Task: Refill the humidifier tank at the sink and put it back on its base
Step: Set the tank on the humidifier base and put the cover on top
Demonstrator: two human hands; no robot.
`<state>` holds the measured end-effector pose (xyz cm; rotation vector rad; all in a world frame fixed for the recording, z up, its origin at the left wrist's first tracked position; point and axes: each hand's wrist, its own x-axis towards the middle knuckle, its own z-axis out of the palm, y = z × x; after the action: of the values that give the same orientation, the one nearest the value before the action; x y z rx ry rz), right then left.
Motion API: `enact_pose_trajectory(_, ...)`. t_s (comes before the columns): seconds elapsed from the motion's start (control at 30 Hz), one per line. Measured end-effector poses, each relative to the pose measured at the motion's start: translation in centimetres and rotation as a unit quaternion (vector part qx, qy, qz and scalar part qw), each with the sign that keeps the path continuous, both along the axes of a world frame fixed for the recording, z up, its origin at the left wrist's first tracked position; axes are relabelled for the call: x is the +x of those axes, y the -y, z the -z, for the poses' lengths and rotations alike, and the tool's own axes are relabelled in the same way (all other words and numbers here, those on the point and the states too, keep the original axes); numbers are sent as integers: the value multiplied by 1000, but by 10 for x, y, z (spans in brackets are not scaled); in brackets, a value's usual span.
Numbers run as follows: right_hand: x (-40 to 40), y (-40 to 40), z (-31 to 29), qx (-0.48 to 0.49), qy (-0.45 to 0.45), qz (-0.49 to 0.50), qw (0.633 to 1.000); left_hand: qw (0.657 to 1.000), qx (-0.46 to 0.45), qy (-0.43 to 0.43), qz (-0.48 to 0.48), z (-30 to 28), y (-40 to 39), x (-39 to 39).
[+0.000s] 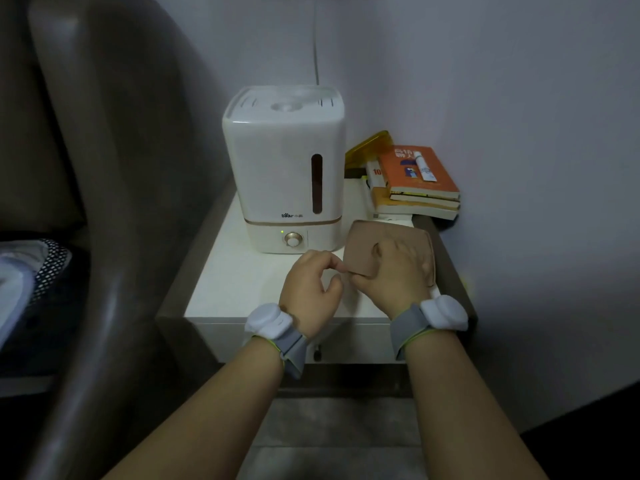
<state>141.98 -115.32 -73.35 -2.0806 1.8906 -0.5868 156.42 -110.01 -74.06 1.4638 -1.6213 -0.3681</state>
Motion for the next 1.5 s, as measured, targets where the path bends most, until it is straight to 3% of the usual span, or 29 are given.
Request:
enact_pose_trajectory(0.5,-8,-5,-11,28,-19,-5,999,998,49,-34,-7,-6,-2,-8)
enact_pose_trajectory(0.7,-18,-9,-34,-49,31,63,996,994,61,-90,6,-18,-1,-18)
enact_pose_trajectory(0.8,-21,-8,-46,-118,139,86,980,988,68,-142,7,-30,3,-24)
enact_pose_trajectory(0.97,-27,-16,-75,-76,472,68,876,986,60,-154,23,-51,12,-29)
enact_pose_trajectory(1.1,-33,-23,-91,-14,603,33,797,989,44,-134,41,-69,13,-36)
enact_pose_trajectory(1.23,-36,-35,-108,38,753,-5,657,991,31,-123,54,-90,14,-40)
enact_pose_trajectory(1.33,-39,-45,-116,68,812,-33,578,994,29,-92,60,-101,14,-41)
enact_pose_trajectory(1.4,-43,-49,-129,82,829,-61,551,995,18,-77,60,-114,14,-43)
enact_pose_trajectory(1.5,-43,-51,-160,81,820,-69,562,993,-17,-85,81,-141,18,-44)
